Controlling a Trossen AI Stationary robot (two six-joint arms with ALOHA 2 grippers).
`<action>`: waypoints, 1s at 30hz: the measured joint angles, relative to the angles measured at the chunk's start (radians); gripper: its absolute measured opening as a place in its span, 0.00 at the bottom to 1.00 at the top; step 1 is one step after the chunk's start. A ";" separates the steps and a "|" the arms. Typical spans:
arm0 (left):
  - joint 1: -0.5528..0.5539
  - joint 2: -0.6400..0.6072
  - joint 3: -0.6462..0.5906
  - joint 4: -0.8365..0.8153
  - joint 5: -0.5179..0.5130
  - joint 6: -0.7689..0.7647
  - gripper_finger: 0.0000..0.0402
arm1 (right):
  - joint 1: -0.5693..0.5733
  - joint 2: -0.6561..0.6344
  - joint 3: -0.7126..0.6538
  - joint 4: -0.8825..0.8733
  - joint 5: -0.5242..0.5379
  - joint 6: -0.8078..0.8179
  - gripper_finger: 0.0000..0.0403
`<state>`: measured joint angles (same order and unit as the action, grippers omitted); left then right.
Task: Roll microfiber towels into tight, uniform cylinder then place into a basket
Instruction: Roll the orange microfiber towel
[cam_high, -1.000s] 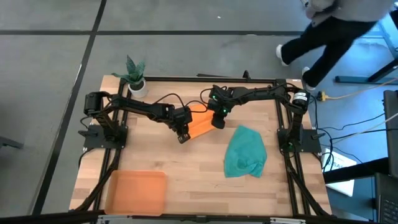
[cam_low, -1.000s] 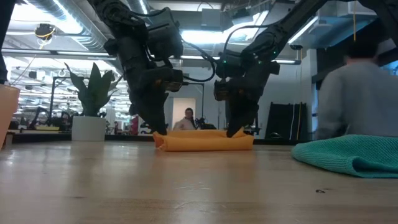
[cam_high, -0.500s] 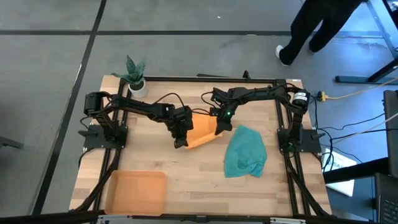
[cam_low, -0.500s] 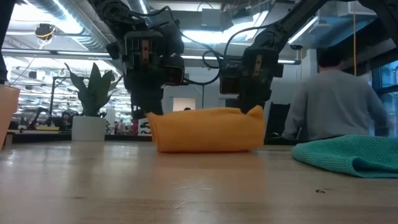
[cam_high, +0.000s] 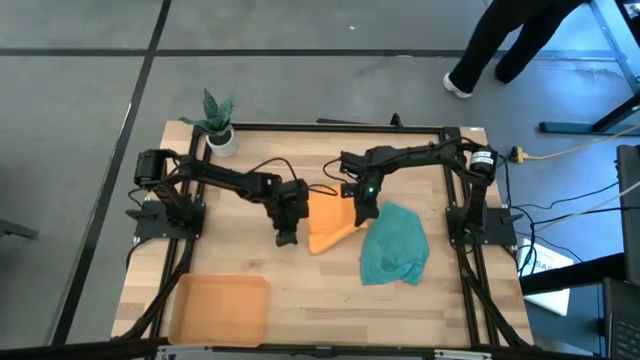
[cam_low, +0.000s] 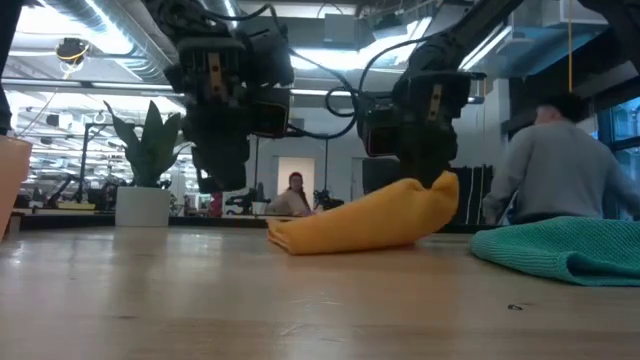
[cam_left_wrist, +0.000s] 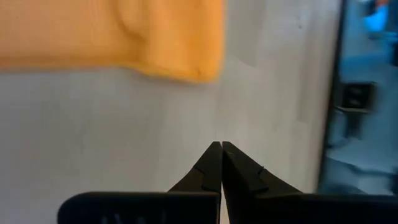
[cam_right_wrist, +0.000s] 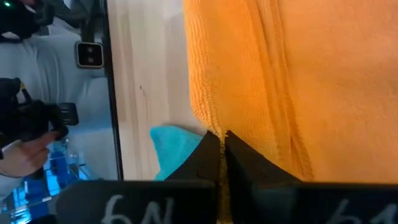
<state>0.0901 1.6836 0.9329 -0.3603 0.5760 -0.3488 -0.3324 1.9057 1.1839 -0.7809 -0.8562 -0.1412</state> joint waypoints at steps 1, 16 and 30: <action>-0.004 0.000 0.000 0.009 -0.029 0.001 0.00 | 0.004 0.000 0.000 0.010 0.000 0.002 0.03; -0.035 0.000 0.002 0.154 -0.156 0.045 0.06 | -0.005 0.000 0.001 0.058 0.002 0.037 0.03; -0.104 0.000 0.003 0.234 -0.323 0.070 0.22 | -0.005 0.000 0.001 0.144 0.068 0.160 0.03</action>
<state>-0.0137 1.6836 0.9360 -0.1263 0.2527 -0.2787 -0.3374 1.9057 1.1847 -0.6364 -0.7879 0.0192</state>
